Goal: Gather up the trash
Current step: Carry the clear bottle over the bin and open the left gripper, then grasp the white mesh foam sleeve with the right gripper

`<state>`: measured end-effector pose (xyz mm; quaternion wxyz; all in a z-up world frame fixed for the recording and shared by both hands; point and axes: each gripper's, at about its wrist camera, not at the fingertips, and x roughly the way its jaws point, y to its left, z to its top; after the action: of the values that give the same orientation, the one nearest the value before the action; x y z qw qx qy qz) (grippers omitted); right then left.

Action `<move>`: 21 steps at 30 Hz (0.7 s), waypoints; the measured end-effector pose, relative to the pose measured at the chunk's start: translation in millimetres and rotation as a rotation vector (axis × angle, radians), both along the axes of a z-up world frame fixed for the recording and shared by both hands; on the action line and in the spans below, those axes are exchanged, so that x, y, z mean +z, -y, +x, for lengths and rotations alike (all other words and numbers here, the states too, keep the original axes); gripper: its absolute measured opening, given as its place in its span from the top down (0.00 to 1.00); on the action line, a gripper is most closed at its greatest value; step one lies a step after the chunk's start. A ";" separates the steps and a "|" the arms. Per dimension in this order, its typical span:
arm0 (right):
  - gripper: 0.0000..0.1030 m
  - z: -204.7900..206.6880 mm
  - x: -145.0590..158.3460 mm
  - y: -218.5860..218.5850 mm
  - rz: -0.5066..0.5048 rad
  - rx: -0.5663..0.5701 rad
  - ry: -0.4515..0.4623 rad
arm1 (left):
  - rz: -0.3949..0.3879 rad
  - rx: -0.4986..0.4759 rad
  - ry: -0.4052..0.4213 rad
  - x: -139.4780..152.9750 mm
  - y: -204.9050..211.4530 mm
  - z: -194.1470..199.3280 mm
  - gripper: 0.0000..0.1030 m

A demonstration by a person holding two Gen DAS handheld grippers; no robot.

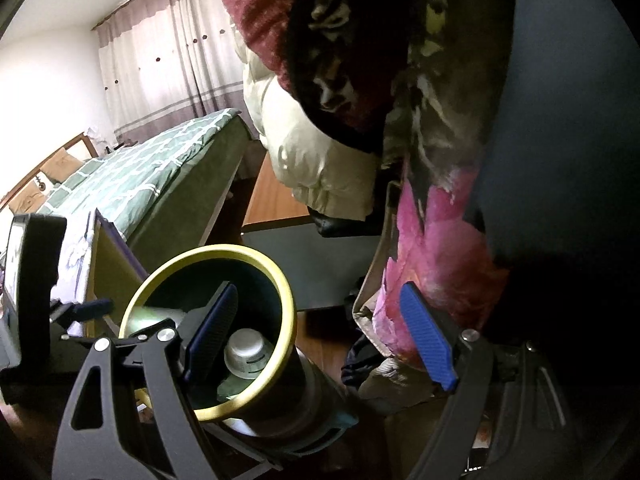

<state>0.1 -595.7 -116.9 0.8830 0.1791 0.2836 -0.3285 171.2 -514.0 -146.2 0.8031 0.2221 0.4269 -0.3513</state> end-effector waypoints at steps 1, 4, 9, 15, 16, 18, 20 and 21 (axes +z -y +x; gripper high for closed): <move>0.23 -0.5 1.3 -1.4 -0.001 0.004 0.001 | -0.009 0.005 -0.002 2.9 -3.8 0.8 0.08; 0.24 2.6 4.9 -8.9 -0.008 0.022 0.004 | -0.063 0.040 -0.002 21.3 -28.9 3.3 0.08; 0.24 18.2 6.4 -26.9 -0.009 0.071 -0.002 | -0.154 0.131 0.037 57.7 -106.8 3.3 0.07; 0.24 52.0 6.7 -68.6 0.008 0.201 -0.014 | -0.223 0.339 0.112 88.4 -237.7 13.2 0.05; 0.24 59.2 7.4 -77.0 0.013 0.227 -0.013 | -0.227 0.366 0.126 90.9 -254.7 12.3 0.05; 0.24 73.0 9.4 -99.0 0.030 0.294 -0.008 | -0.232 0.441 0.162 96.2 -294.2 12.3 0.05; 0.24 90.0 13.7 -126.2 0.041 0.367 -0.006 | -0.236 0.515 0.189 101.2 -336.6 14.6 0.05; 0.24 99.4 16.0 -141.2 0.044 0.410 -0.006 | -0.236 0.545 0.197 102.7 -354.4 16.3 0.05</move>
<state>99.5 -454.5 -100.9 0.9263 0.1359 0.3241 -0.1363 187.6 -159.6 -43.5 0.9254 0.0375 0.3472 -0.1471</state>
